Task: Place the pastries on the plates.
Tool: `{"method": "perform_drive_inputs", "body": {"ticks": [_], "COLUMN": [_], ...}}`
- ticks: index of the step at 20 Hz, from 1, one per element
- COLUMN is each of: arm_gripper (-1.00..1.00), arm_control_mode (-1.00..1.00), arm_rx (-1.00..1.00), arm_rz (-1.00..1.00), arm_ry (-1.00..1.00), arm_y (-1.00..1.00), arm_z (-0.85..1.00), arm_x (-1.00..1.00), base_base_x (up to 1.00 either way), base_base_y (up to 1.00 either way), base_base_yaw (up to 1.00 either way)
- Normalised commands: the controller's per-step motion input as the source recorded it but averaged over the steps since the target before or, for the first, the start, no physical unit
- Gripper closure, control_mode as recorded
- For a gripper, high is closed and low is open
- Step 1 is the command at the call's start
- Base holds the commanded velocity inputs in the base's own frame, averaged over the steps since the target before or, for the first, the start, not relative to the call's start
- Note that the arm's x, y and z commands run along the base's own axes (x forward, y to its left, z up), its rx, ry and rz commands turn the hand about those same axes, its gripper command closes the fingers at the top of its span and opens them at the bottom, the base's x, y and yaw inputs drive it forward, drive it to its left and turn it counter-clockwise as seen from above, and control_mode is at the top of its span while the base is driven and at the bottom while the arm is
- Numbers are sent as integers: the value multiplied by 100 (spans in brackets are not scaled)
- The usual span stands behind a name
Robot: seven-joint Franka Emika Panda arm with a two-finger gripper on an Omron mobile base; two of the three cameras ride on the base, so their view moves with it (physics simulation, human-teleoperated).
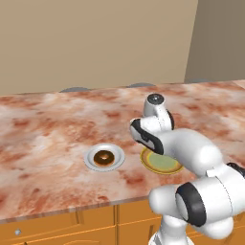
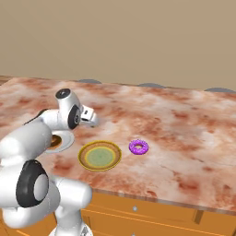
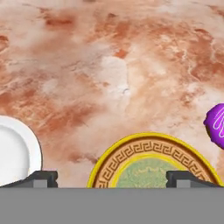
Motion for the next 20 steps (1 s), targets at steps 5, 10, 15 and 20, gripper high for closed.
{"method": "perform_drive_inputs", "body": {"ticks": [5, 10, 15, 20], "arm_gripper": [-100, -100, -100, -100], "arm_control_mode": [-100, -100, -100, -100], "arm_rx": [-11, 0, 0, 3], "arm_rz": [-3, -4, -10, -4], "arm_ry": [1, 6, 5, 4], "arm_y": [-100, -100, -100, -43], "arm_z": [-29, -27, 0, -4], "arm_x": [0, 0, 0, -2], "base_base_x": [0, 0, 0, 0], "base_base_y": [0, 0, 0, 0], "base_base_yaw": [0, 0, 0, 0]}}
